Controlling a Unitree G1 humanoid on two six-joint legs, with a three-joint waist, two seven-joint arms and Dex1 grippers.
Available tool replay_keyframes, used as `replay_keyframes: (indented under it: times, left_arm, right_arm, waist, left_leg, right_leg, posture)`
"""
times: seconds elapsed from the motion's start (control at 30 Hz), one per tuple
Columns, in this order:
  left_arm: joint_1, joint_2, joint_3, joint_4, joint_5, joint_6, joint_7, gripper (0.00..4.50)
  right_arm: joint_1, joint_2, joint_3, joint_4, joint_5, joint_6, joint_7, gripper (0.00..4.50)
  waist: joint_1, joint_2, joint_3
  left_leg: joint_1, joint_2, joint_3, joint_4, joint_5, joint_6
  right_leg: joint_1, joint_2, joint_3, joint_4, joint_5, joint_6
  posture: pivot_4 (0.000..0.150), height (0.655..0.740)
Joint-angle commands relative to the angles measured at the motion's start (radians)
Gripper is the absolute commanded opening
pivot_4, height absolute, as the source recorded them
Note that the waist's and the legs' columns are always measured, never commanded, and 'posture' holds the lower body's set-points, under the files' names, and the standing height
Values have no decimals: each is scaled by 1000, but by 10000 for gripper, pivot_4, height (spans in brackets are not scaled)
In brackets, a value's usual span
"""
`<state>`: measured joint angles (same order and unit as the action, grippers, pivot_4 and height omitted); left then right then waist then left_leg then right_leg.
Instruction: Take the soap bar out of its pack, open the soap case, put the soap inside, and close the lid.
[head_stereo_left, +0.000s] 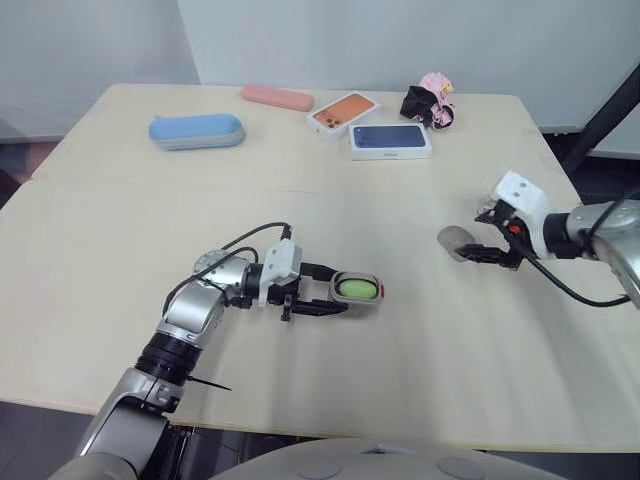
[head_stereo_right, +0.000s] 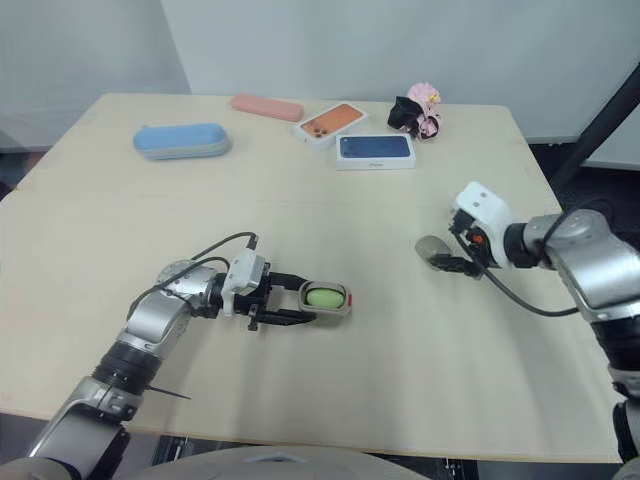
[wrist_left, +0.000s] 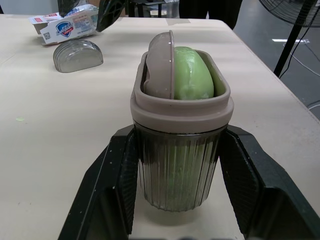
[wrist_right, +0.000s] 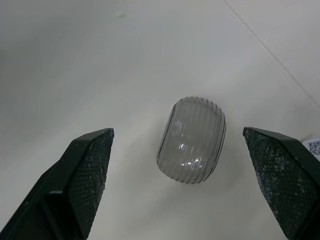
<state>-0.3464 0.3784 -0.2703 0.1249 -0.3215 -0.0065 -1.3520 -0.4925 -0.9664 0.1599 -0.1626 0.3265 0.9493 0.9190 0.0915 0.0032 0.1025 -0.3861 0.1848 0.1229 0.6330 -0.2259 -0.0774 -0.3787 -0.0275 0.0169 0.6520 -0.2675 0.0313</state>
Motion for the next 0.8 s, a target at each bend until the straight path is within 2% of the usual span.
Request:
replay_keyframes:
  times: [0.03,0.3,0.73,0.8]
  left_arm:
    - [-11,-1,3,10,5,-7,10,18700]
    - [-19,-13,2,7,10,-13,28,18700]
    - [-7,-2,2,-11,12,-9,41,18700]
    - [-3,-2,0,-14,13,-10,43,18700]
  right_arm:
    - [-77,17,48,16,-40,99,-39,44592]
    - [-177,72,135,148,-106,172,-97,44592]
    - [-202,127,164,163,-115,242,-121,44592]
    - [-197,125,160,166,-118,239,-125,38231]
  waist:
    - [0,0,0]
    - [6,0,0]
    - [9,0,0]
    - [10,0,0]
  left_leg:
    - [0,0,0,0,0,0]
    - [0,0,1,0,0,0]
    - [0,0,1,0,0,0]
    - [0,0,1,0,0,0]
  right_leg:
    - [0,0,0,0,0,0]
    - [0,0,0,0,0,0]
    - [0,0,1,1,0,0]
    - [0,0,1,1,0,0]
  posture:
    - [1500,7400]
    - [1500,7400]
    - [1500,7400]
    - [1500,7400]
